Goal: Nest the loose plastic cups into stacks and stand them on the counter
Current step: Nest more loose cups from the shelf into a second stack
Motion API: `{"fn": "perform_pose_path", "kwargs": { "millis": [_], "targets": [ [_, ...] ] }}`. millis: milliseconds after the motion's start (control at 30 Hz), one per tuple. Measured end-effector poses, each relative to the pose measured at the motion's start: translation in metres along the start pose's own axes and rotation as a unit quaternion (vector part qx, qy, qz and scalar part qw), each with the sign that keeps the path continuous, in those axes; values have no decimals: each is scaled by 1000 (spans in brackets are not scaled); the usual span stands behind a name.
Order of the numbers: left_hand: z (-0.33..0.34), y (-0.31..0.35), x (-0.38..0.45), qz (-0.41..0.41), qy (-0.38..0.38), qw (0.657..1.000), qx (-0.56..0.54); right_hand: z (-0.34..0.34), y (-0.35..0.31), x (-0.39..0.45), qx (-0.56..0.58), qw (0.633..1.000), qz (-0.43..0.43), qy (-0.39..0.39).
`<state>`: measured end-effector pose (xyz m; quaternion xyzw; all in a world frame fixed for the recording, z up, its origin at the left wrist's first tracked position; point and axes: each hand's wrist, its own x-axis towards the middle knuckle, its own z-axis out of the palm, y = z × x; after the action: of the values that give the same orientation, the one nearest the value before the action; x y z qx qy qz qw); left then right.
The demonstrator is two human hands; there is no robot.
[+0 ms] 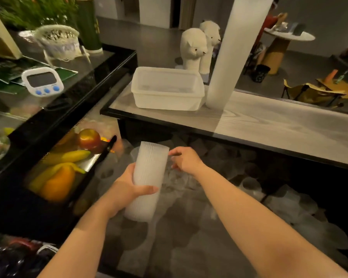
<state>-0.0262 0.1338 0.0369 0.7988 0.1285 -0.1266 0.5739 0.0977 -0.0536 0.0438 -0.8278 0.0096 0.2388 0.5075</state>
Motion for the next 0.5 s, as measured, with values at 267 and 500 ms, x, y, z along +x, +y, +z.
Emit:
{"fn": "perform_pose_path", "kwargs": {
  "millis": [267,500],
  "targets": [
    [-34,-14,-6,1,30,1000,7,42,-3,43,62,993,91,-30],
    [-40,-17,-1,-2,34,999,12,35,11,41,-47,996,5,78]
  ]
}}
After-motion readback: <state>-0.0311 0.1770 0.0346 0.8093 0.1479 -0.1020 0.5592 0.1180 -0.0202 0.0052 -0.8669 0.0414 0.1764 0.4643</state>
